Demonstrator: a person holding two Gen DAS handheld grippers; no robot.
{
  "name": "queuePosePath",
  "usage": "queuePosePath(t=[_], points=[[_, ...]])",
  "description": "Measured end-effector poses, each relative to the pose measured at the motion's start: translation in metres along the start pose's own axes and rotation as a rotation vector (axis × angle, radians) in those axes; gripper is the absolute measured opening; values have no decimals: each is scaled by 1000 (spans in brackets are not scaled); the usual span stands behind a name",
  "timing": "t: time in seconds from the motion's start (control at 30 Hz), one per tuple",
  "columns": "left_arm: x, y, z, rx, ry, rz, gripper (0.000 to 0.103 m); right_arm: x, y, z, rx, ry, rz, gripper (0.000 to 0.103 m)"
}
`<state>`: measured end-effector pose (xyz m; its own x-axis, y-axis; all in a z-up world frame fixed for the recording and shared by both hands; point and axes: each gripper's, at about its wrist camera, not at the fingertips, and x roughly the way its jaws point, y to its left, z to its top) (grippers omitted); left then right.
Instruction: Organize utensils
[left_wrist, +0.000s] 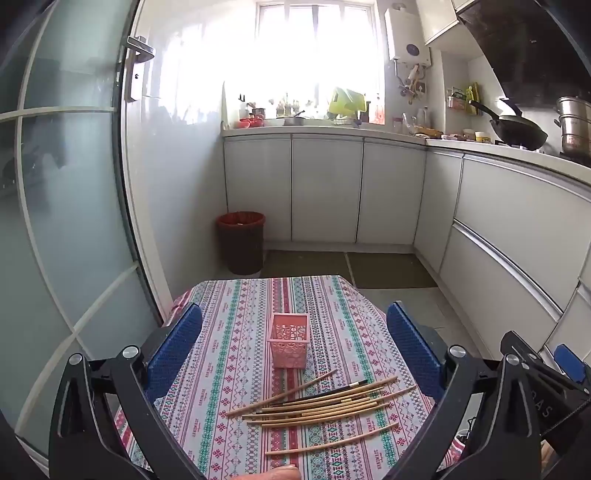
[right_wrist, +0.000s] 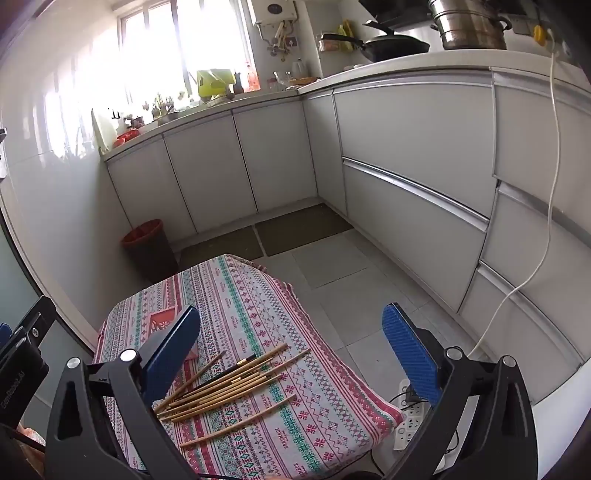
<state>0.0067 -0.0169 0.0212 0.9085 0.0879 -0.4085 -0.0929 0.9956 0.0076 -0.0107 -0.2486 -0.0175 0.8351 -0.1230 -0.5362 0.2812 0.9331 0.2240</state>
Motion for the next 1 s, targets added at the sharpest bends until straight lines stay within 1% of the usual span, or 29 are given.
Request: queuePosePath(t=[0.23, 0.3, 0.33, 0.77, 1.0], points=[[0, 0, -1, 1, -1, 0, 96, 2, 1, 2, 10, 18, 8, 96], [0, 0, 1, 0, 0, 1, 96, 1, 2, 5, 10, 14, 7, 96], [0, 0, 1, 0, 0, 0, 96, 1, 0, -1, 1, -8, -2, 96], [2, -1, 2, 0, 6, 7, 96, 3, -2, 3, 10, 11, 14, 96], [4, -1, 2, 2, 11, 11, 96, 5, -3, 5, -11, 22, 2, 96]])
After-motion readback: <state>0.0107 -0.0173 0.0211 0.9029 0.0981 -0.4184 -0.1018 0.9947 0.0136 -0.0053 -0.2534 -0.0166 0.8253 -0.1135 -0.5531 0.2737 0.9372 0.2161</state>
